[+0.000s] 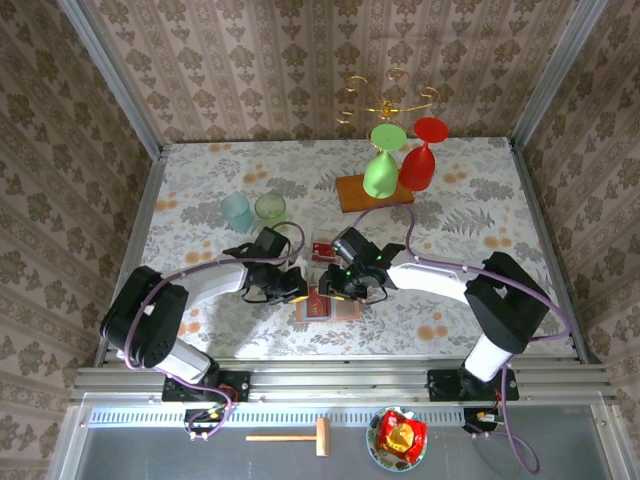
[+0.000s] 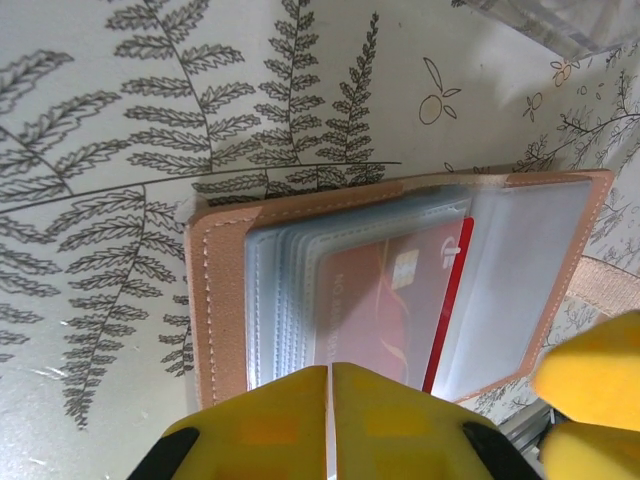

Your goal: Take the credit cards out of the card holder

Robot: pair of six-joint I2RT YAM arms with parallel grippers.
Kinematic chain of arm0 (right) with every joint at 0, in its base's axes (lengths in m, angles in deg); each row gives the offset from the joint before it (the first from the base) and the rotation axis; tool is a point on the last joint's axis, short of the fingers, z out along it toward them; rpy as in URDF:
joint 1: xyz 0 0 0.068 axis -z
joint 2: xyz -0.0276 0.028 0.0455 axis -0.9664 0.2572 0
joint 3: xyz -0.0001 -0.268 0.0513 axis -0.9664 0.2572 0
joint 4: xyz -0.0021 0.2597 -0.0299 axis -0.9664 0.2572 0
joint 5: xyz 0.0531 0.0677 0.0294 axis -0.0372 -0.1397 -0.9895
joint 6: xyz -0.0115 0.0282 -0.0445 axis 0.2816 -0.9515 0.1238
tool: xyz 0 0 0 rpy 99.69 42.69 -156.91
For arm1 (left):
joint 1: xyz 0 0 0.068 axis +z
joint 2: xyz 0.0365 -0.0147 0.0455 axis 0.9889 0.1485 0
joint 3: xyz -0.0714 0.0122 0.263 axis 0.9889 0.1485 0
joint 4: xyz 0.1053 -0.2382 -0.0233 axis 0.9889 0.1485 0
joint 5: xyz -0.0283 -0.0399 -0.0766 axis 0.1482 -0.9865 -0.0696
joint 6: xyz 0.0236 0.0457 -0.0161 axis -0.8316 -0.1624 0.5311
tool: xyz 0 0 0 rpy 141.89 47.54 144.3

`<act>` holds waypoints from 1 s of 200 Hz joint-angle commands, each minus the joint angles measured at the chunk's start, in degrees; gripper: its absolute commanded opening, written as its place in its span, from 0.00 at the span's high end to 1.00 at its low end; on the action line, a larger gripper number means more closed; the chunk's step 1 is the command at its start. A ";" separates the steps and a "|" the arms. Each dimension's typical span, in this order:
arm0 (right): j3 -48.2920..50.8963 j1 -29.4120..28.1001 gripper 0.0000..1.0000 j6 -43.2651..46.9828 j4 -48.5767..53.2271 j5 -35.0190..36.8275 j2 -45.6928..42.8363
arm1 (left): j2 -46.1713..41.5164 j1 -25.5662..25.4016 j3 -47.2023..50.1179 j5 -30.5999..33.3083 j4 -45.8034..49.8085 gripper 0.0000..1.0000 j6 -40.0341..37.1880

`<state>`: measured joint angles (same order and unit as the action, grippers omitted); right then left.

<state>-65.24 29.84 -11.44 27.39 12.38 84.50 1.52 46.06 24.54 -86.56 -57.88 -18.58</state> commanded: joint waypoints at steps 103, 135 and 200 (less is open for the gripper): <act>-1.35 0.13 0.72 -0.75 -3.06 -3.93 5.46 | 2.76 -0.52 0.93 0.43 -0.80 0.90 -0.24; -1.45 0.15 0.71 -0.43 -2.39 -3.48 6.32 | 2.68 -0.55 0.93 0.52 -0.43 0.90 -0.37; -1.83 0.18 0.65 0.53 2.83 0.53 5.12 | 2.71 -0.46 0.06 0.80 0.39 0.90 -1.15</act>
<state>-66.36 29.84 -11.44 26.03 10.13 90.16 3.36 45.84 24.85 -86.56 -59.72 -18.56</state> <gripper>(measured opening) 0.349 0.100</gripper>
